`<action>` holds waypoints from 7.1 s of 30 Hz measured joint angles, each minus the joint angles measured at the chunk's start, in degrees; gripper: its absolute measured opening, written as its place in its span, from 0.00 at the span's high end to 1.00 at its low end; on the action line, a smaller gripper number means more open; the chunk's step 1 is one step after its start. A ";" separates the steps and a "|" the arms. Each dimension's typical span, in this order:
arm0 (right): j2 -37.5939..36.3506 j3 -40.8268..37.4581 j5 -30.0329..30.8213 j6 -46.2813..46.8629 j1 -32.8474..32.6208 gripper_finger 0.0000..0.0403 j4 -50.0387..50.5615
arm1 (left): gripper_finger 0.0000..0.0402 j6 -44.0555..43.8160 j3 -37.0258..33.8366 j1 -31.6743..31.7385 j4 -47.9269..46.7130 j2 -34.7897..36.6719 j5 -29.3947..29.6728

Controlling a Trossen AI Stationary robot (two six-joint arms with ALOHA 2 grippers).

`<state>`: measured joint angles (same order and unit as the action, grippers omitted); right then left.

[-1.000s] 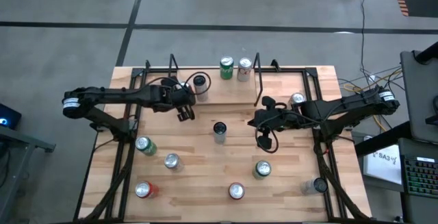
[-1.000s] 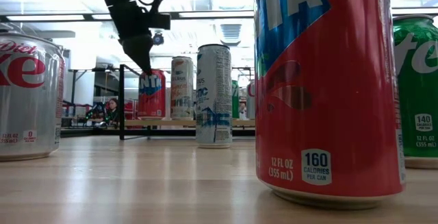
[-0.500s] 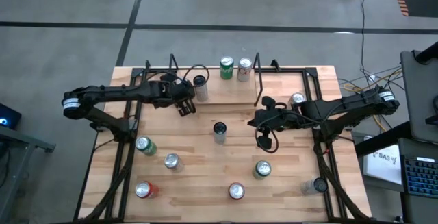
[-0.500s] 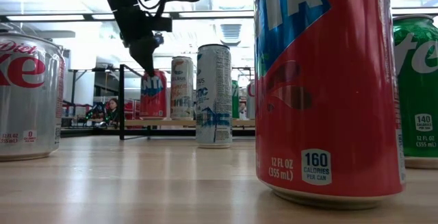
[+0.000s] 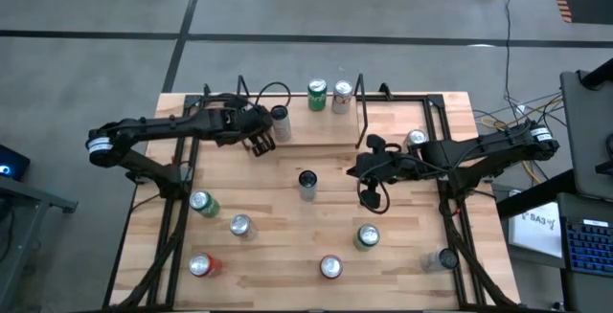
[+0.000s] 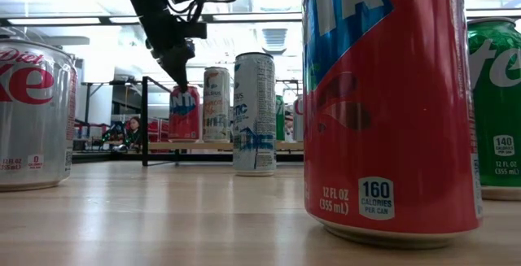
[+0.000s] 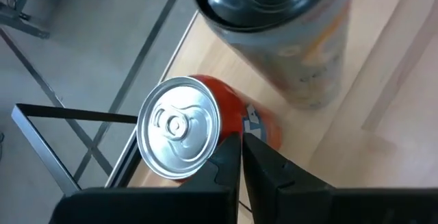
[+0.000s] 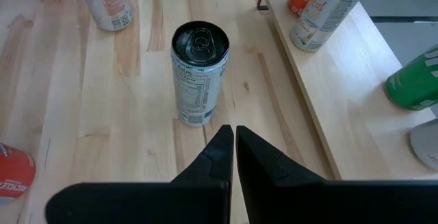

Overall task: Sort soda cans
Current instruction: Put the top red soda can on the shelf

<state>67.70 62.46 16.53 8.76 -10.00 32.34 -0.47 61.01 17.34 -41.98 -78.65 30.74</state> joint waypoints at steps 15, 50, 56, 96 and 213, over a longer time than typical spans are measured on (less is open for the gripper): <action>0.00 0.00 0.00 0.01 0.00 0.98 0.00 | 1.00 1.68 0.00 4.21 2.87 0.00 -0.31; 0.00 0.00 0.04 -0.42 0.02 0.98 0.00 | 1.00 6.28 0.00 8.52 7.21 0.00 -6.29; 0.00 0.00 0.03 -0.42 0.02 0.98 -0.02 | 1.00 6.27 2.20 8.55 2.19 0.35 -6.29; 0.00 -0.02 0.63 -0.81 0.02 0.98 -0.02 | 1.00 13.49 12.39 19.10 -3.54 -4.01 -20.76; 0.00 -0.87 1.56 -1.30 0.00 0.98 -0.07 | 1.00 22.86 16.85 19.52 -17.08 -10.50 -26.93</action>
<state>67.70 61.58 18.09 7.46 -10.00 32.27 22.39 77.87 36.86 -59.06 -89.15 3.81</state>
